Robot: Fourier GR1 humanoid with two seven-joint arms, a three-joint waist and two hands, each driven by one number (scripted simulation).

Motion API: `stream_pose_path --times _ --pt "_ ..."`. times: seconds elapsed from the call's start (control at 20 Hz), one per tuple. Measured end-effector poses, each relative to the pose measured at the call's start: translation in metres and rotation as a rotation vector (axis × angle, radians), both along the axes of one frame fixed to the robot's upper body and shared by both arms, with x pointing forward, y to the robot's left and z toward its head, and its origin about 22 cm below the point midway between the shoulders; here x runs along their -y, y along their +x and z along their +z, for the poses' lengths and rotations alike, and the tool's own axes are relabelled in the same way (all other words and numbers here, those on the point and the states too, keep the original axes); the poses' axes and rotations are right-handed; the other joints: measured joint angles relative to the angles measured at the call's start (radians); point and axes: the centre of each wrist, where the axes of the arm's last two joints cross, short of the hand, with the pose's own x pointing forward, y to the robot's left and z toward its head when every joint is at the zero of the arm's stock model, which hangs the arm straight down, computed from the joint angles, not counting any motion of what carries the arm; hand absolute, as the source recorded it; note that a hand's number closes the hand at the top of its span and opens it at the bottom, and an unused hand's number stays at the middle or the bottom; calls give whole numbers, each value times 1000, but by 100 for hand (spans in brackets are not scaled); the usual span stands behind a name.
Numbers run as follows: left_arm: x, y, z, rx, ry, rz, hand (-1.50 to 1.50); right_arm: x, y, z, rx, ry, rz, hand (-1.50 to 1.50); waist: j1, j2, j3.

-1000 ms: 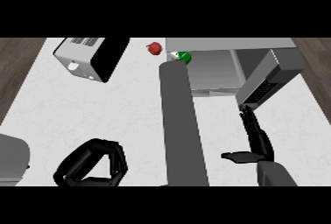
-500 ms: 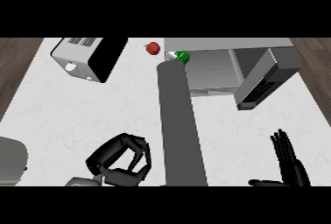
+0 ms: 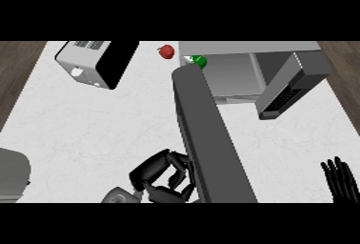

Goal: Pick up the milk, place it into the microwave and close the microwave

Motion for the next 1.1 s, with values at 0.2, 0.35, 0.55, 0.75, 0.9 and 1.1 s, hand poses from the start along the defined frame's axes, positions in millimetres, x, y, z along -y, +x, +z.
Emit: stream_pose_path --times 0.2,0.35,0.55,0.75,0.9,1.1 --pt "27 -12 -9 -30 9 -25 150 -5 -3 22 35 38 65 -150 -7 2 0" --pt "48 -19 -9 -35 26 -21 150 -11 0 39 60 62 126 -150 -16 4 0" --pt "66 -21 -6 -22 48 17 150 -23 5 61 91 87 206 -150 -31 8 0" --pt "79 -19 -1 3 73 66 150 -30 14 85 128 93 284 -150 -49 13 0" --pt "86 -16 3 17 87 103 150 -33 20 101 149 91 339 -150 -63 17 0" --pt "94 -10 8 41 91 160 150 -40 22 119 160 98 415 -150 -85 22 -1"
